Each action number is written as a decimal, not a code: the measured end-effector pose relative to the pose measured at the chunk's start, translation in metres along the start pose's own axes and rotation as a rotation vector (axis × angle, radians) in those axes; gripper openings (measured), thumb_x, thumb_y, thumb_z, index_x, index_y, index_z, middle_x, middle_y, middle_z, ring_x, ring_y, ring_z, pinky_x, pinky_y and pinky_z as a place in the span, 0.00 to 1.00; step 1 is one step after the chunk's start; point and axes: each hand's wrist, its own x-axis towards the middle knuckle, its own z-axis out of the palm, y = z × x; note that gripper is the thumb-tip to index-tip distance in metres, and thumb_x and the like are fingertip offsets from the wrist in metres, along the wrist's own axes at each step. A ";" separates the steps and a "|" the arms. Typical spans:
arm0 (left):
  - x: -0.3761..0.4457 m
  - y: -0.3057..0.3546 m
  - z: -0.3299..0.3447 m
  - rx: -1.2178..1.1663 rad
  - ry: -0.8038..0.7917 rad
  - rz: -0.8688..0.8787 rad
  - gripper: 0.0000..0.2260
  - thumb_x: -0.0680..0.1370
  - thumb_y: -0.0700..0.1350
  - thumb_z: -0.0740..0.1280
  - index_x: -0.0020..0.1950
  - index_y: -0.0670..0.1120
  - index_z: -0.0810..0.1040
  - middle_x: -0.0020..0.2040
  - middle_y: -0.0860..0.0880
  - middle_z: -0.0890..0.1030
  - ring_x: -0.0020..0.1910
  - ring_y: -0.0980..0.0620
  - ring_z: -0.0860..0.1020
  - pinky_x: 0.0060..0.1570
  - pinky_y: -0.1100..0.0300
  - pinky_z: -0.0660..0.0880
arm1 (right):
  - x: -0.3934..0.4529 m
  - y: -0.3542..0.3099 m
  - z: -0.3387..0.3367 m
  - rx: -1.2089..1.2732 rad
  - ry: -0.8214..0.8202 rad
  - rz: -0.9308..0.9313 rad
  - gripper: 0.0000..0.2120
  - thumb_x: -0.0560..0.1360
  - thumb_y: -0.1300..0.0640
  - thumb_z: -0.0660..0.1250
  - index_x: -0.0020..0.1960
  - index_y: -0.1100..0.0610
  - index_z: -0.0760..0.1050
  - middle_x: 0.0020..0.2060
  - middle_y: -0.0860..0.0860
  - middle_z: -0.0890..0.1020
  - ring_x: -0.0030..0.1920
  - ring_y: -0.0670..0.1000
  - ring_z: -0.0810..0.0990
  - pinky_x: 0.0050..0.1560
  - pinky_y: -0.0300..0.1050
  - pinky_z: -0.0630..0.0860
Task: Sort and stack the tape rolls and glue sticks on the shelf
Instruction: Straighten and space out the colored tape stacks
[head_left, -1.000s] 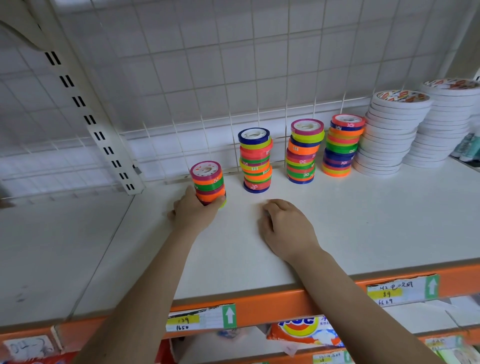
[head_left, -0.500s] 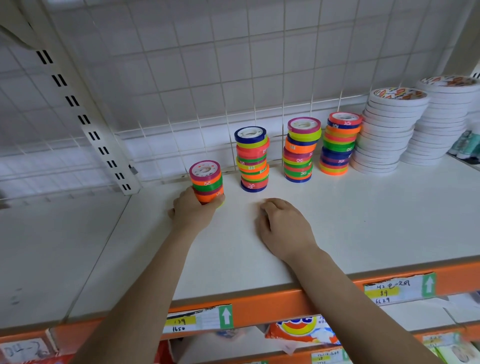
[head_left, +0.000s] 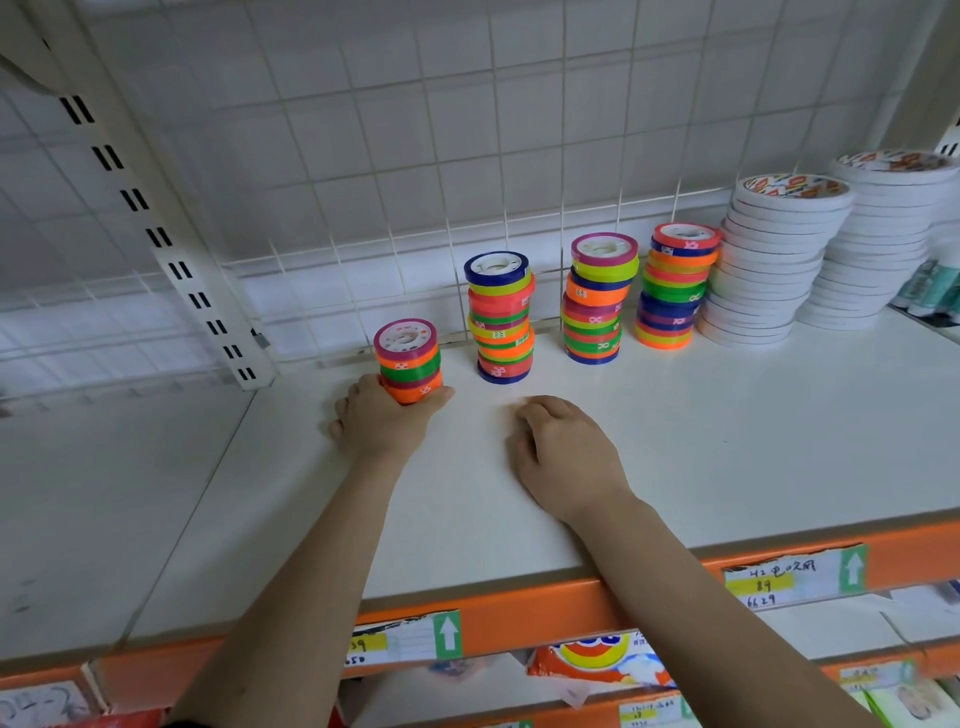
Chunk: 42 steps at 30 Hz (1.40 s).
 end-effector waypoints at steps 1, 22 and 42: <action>0.001 -0.002 0.000 -0.019 -0.013 0.000 0.32 0.61 0.65 0.74 0.59 0.48 0.75 0.57 0.47 0.78 0.60 0.44 0.72 0.60 0.49 0.64 | 0.000 0.000 0.000 0.000 -0.003 -0.001 0.20 0.80 0.52 0.52 0.69 0.57 0.68 0.68 0.50 0.70 0.67 0.50 0.66 0.67 0.38 0.60; -0.006 -0.001 -0.014 -0.033 -0.088 0.023 0.26 0.61 0.65 0.74 0.54 0.53 0.79 0.53 0.49 0.81 0.59 0.45 0.73 0.52 0.56 0.59 | -0.001 -0.001 0.000 -0.005 0.004 0.006 0.19 0.80 0.53 0.53 0.67 0.58 0.69 0.66 0.51 0.71 0.66 0.51 0.67 0.65 0.38 0.61; -0.013 -0.004 -0.009 0.233 0.009 0.109 0.30 0.63 0.67 0.71 0.56 0.50 0.77 0.56 0.46 0.77 0.61 0.44 0.70 0.56 0.51 0.63 | -0.001 0.000 0.000 0.006 0.010 0.008 0.19 0.80 0.53 0.53 0.68 0.57 0.68 0.68 0.50 0.70 0.67 0.50 0.67 0.65 0.39 0.62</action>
